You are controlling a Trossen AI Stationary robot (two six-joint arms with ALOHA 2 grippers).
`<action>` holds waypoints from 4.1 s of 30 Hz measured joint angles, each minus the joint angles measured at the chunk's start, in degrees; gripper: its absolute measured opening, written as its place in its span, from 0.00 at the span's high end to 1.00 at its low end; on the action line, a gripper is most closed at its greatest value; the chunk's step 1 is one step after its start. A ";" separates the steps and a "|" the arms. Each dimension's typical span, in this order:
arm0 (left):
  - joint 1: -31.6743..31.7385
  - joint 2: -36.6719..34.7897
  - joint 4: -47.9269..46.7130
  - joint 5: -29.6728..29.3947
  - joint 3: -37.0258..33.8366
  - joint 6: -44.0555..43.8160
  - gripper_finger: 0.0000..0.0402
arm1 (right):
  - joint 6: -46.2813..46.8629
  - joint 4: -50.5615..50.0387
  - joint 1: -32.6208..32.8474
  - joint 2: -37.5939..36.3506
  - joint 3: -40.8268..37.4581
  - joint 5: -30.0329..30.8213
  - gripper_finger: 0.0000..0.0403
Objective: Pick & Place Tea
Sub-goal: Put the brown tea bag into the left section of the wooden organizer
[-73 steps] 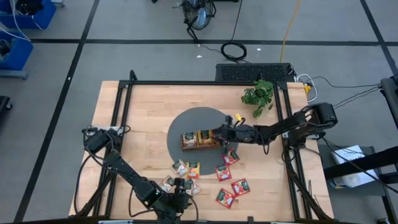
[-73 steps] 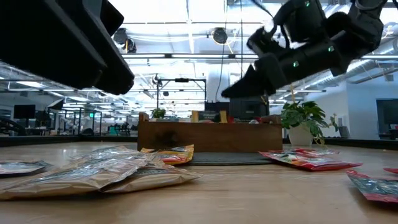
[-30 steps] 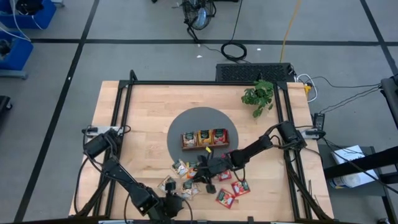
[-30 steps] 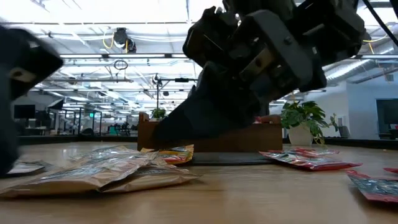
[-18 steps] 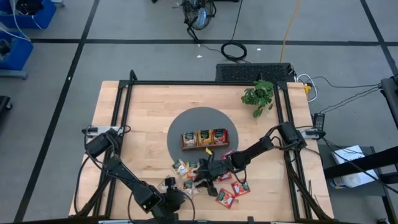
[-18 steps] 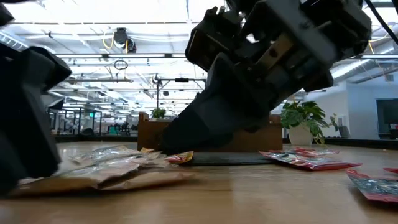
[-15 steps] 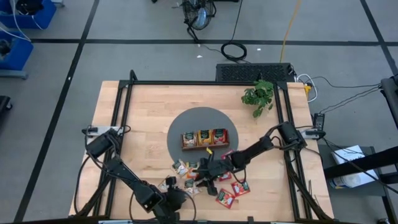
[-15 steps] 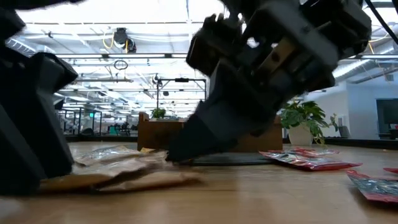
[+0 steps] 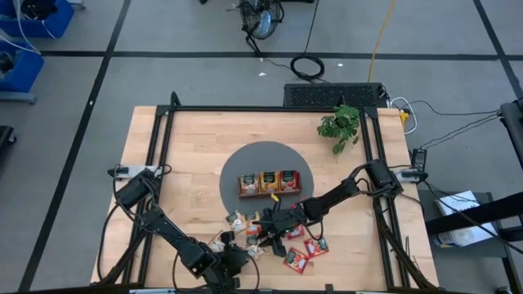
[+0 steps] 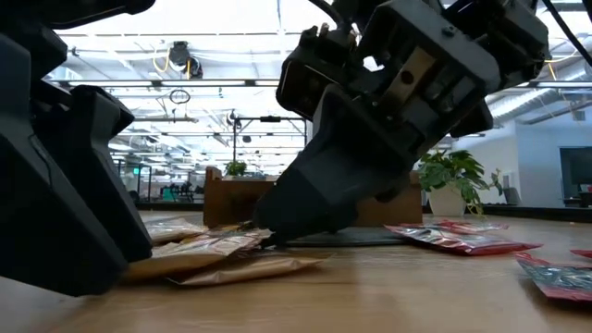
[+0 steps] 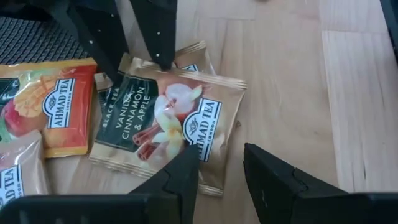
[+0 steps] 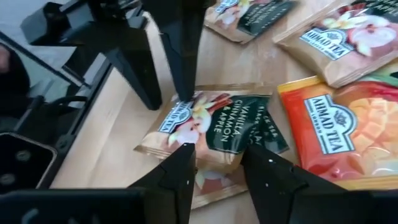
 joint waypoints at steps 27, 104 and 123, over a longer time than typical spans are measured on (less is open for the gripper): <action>-0.45 -0.52 0.02 0.40 -0.24 1.55 0.67 | -6.37 -3.90 -0.02 -3.81 -0.09 -2.30 1.00; -10.22 -5.60 2.36 -13.02 0.63 6.29 0.67 | -43.15 -21.35 -19.82 -17.35 -0.26 9.09 1.00; -10.80 -5.57 3.25 -14.54 0.63 11.21 0.67 | -37.37 -18.08 -19.32 -17.38 -0.26 11.18 0.64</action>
